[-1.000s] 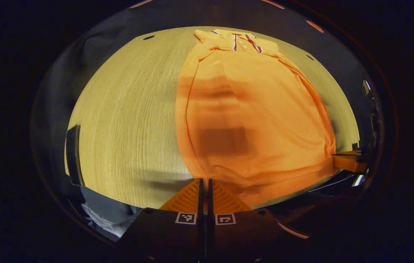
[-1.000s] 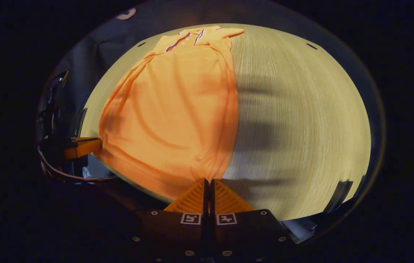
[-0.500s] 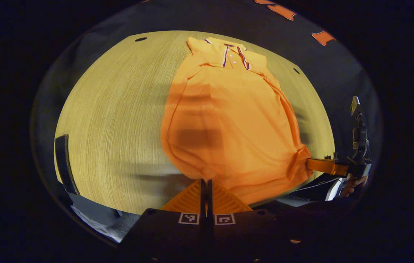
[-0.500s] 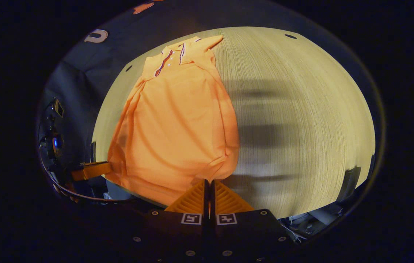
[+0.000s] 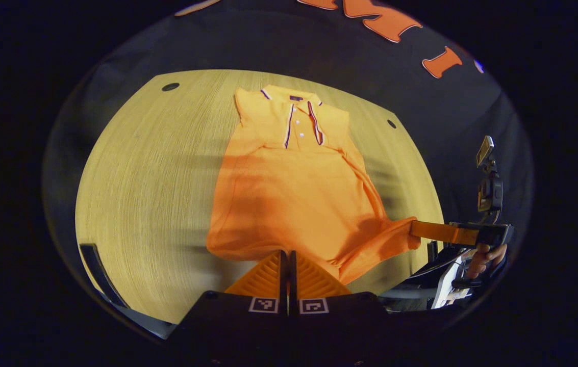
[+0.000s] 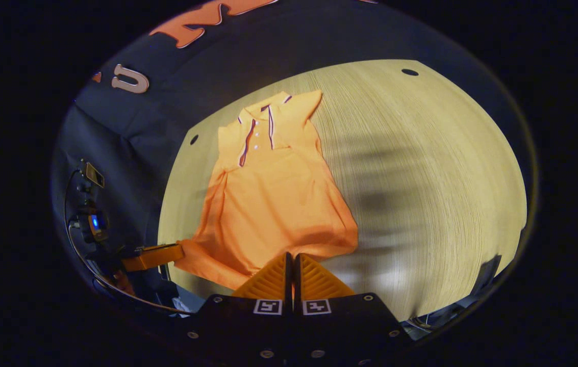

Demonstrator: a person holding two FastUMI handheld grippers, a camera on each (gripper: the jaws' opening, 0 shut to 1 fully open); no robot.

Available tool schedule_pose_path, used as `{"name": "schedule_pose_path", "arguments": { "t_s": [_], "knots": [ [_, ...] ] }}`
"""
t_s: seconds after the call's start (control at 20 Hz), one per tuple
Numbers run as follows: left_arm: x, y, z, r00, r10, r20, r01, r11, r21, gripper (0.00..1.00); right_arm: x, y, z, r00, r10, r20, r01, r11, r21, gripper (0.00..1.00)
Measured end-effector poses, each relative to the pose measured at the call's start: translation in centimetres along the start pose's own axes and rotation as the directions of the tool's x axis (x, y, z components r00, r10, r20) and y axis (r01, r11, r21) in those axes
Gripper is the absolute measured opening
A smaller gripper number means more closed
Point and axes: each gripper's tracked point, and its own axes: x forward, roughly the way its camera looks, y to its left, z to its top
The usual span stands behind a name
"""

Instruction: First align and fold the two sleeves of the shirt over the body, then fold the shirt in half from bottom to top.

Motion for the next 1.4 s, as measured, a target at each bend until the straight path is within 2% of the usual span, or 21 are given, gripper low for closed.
{"name": "schedule_pose_path", "arguments": {
  "t_s": [0.35,0.6,0.95,1.2,1.4],
  "knots": [
    [-0.2,0.4,9.8,0.995,-0.022,0.102,0.017,0.999,0.048,0.0,0.4,1.5,8.3,0.996,0.026,0.083,-0.025,0.999,-0.023,0.0],
    [0.5,1.3,17.5,0.985,-0.012,0.17,-0.001,0.997,0.076,0.01,1.1,2.6,14.6,0.99,0.032,0.14,-0.023,0.997,-0.069,0.0],
    [2.5,3.1,27.6,0.962,0.035,0.27,-0.071,0.99,0.123,0.01,3.8,3.6,24.0,0.979,0.03,0.204,-0.01,0.995,-0.103,0.0],
    [5.6,5.1,33.8,0.94,0.098,0.326,-0.156,0.975,0.157,0.0,7.5,3.5,29.7,0.974,0.009,0.226,0.014,0.995,-0.1,0.0],
    [8.4,7.7,36.6,0.922,0.162,0.352,-0.229,0.961,0.157,0.0,10.6,2.9,33.0,0.97,-0.033,0.241,0.058,0.993,-0.099,0.0]
  ]
}}
